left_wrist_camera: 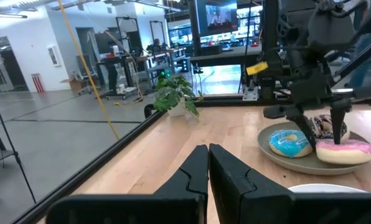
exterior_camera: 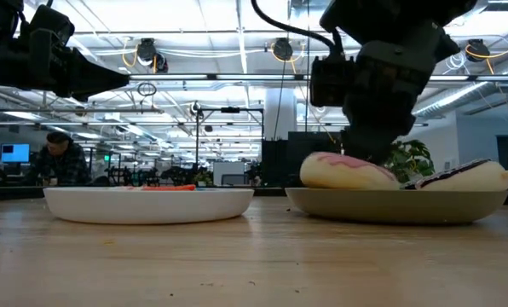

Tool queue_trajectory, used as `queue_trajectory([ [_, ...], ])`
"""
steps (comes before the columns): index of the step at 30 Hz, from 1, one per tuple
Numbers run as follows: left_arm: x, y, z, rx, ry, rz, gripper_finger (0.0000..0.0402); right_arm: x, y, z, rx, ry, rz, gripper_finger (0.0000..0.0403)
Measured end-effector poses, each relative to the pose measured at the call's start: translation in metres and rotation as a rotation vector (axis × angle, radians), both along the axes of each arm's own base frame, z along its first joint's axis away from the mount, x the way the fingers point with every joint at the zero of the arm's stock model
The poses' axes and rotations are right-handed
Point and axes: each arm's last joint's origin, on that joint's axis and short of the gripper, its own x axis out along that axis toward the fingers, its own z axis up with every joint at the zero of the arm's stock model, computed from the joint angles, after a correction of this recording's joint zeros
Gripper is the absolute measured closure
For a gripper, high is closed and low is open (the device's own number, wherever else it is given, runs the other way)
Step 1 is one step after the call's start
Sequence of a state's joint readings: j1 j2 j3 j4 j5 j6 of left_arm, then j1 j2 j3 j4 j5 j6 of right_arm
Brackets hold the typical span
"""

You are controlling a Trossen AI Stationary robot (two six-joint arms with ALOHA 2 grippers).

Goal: Pick & Place donuts
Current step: Put the large pink donut on the green plate, then return to Home Position

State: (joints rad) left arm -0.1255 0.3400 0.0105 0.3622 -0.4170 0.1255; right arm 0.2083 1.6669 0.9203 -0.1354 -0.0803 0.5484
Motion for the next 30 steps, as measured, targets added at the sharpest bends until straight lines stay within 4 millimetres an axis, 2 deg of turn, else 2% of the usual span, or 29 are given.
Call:
queue_trajectory([
  [8,0.000,0.000,0.000,0.000,-0.001,0.000,0.0380,-0.015,-0.005,0.036,0.012,-0.063,-0.016,0.0261],
  [12,0.000,0.000,0.000,0.002,-0.002,0.000,0.0380,-0.030,-0.009,0.058,-0.010,-0.081,-0.043,0.0263],
  [15,0.000,0.000,0.001,-0.017,-0.015,-0.001,0.0380,-0.048,-0.013,0.078,-0.055,-0.112,-0.027,0.0272],
  [17,0.000,0.000,0.001,-0.011,-0.012,0.000,0.0380,-0.061,-0.012,0.095,-0.154,-0.184,-0.008,0.0284],
  [22,0.000,-0.003,0.023,0.043,0.035,-0.025,0.0380,-0.098,-0.003,0.128,-0.387,-0.514,0.079,0.0345],
  [25,-0.002,-0.008,0.036,0.059,0.114,-0.067,0.0381,-0.127,-0.007,0.133,-0.435,-0.607,0.099,0.0392],
  [30,-0.004,-0.016,0.045,0.112,0.123,-0.142,0.0383,-0.167,-0.020,0.128,-0.443,-0.817,0.061,0.0393],
])
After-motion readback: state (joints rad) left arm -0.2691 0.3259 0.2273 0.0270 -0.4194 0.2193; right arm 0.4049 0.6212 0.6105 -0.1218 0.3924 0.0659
